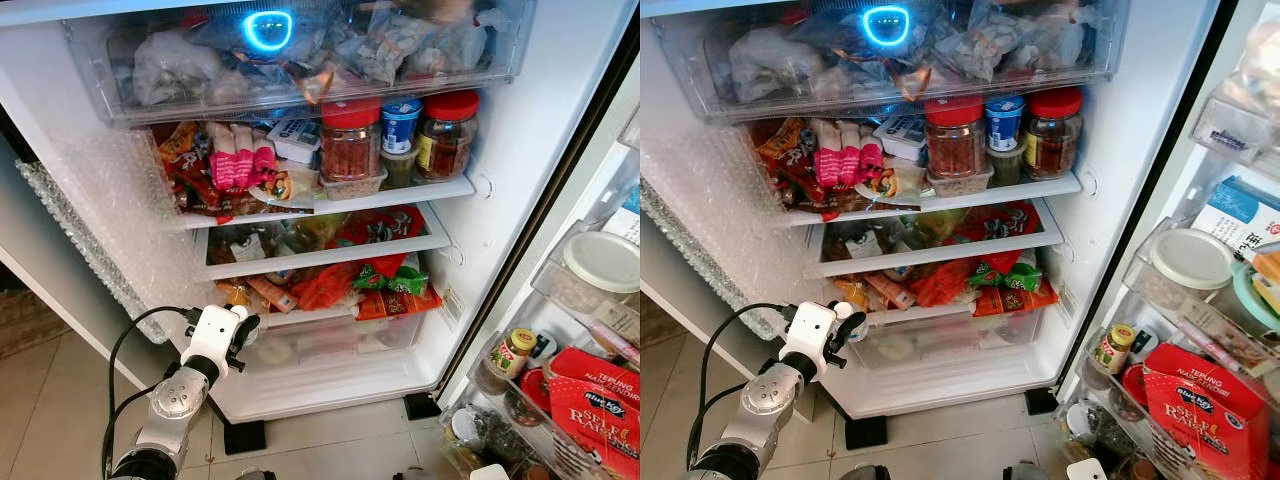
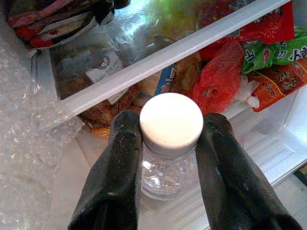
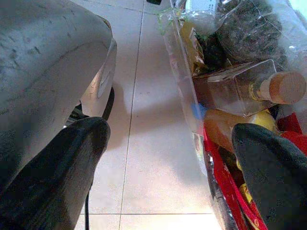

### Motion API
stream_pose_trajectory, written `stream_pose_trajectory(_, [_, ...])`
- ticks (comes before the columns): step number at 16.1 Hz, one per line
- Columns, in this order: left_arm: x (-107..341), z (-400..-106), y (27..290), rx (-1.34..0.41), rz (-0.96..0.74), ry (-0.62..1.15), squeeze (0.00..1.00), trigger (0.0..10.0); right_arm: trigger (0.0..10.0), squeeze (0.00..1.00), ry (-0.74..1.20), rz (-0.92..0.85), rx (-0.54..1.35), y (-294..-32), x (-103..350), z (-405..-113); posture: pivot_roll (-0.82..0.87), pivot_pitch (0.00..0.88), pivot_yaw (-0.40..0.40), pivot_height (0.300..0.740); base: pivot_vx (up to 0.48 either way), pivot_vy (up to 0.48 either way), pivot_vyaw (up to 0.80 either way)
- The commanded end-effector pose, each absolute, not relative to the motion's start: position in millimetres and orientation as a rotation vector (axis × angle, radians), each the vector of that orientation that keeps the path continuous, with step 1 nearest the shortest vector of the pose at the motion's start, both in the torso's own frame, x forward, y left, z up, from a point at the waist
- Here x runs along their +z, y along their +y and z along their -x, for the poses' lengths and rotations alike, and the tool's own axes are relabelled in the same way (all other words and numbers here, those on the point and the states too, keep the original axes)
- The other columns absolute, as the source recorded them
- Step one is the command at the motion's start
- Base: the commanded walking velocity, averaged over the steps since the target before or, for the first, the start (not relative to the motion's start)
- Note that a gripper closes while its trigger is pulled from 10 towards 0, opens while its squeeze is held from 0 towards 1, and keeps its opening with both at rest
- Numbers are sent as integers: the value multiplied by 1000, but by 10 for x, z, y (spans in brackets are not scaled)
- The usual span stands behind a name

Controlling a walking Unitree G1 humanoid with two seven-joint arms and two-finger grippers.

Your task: Restocking fridge

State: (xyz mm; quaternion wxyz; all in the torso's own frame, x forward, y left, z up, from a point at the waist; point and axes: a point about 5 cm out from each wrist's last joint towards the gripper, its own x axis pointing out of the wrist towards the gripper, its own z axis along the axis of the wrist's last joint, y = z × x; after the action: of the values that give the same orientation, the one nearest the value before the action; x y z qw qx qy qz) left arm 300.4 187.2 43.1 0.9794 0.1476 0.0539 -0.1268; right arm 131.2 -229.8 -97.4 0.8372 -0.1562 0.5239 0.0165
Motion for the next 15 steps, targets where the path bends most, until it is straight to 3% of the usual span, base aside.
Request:
stream_pose_trajectory(1, [489, -3029, 1893, -270, -337, 83, 0, 10000, 10000, 0, 1114, 307, 48, -2235, -996, -1287, -211, 29, 45, 661, 255, 0, 0])
stream_pose_trajectory(15, [497, -3005, 1893, -289, -360, 73, 0, 10000, 10000, 0, 1116, 304, 46, -2242, -995, -1286, -202, 34, 41, 661, 276, 0, 0])
